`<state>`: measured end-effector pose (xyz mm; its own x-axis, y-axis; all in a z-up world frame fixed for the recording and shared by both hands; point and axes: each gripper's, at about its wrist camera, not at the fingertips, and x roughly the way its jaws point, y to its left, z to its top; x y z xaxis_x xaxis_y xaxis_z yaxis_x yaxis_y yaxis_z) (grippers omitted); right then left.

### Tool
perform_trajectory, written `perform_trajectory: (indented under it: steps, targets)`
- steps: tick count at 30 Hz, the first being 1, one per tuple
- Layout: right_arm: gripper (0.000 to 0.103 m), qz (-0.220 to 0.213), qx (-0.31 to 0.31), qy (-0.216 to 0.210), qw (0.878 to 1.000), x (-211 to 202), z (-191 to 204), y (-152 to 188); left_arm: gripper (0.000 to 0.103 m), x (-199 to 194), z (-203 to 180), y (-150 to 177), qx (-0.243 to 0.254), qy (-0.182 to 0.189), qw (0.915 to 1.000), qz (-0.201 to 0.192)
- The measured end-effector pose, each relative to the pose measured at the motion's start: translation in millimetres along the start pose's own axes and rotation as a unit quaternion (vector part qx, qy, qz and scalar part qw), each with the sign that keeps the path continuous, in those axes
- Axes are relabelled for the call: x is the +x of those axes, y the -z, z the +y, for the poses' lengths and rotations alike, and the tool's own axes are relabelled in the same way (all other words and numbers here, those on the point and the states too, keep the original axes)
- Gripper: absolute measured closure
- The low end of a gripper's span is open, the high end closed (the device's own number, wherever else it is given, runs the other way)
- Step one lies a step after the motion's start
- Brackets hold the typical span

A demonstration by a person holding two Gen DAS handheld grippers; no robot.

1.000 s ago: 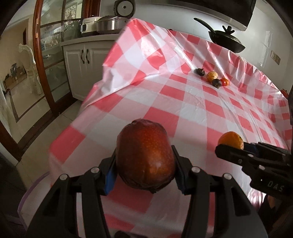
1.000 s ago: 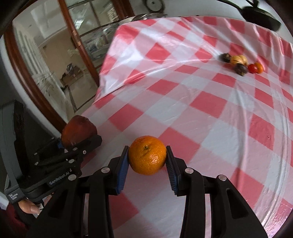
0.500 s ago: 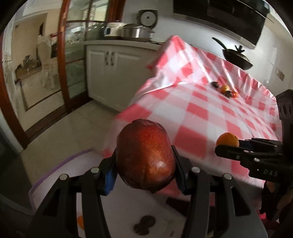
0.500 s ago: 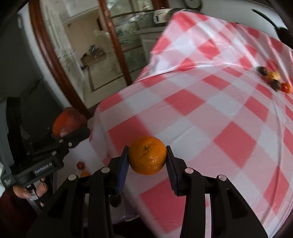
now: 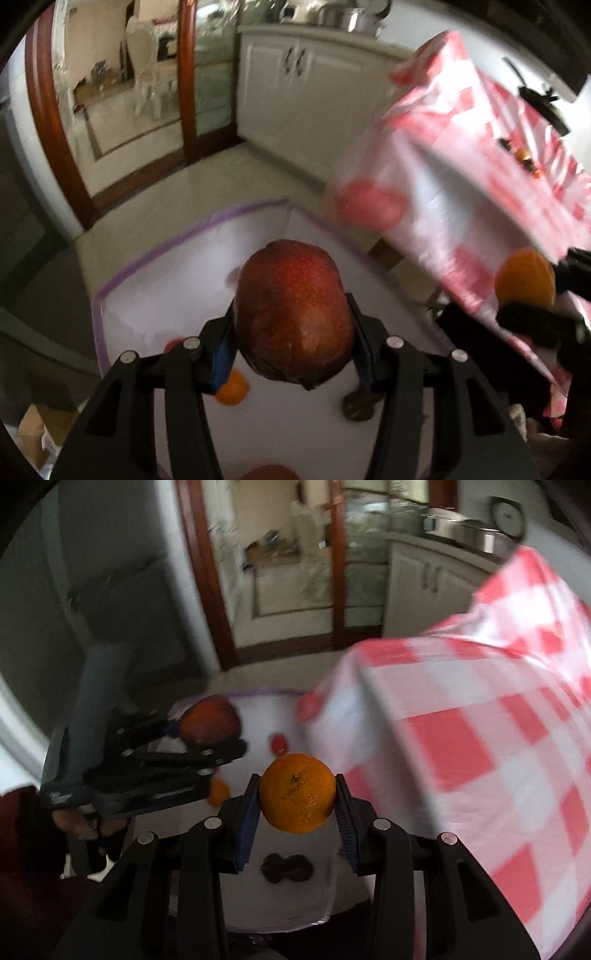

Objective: Organize fruits
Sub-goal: 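Carry the mango and orange to the white box and release both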

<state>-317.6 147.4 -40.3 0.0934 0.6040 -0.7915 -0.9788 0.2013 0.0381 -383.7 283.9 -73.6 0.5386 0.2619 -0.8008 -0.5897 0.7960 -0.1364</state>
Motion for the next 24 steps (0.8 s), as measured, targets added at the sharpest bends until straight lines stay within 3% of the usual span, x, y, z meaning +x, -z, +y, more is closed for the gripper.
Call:
perform_trajectory:
  steps: [6,12,19,21,24]
  targets:
    - [0.064,0.116,-0.055,-0.018,0.992,81,30,18,0.05,43,20,16,-0.012,-0.056,0.9952,0.079]
    - [0.064,0.185,-0.093,-0.02,0.978,137,54,33,0.05,67,49,23,-0.067,-0.083,0.9861,0.128]
    - [0.06,0.192,-0.108,-0.02,0.975,144,60,35,0.05,74,58,21,-0.083,-0.083,0.9829,0.142]
    - [0.039,0.187,-0.105,-0.02,0.977,139,59,34,0.048,70,57,21,-0.087,-0.087,0.9832,0.136]
    - [0.034,0.174,-0.103,-0.024,0.979,129,60,34,0.025,59,57,16,-0.085,-0.101,0.9856,0.106]
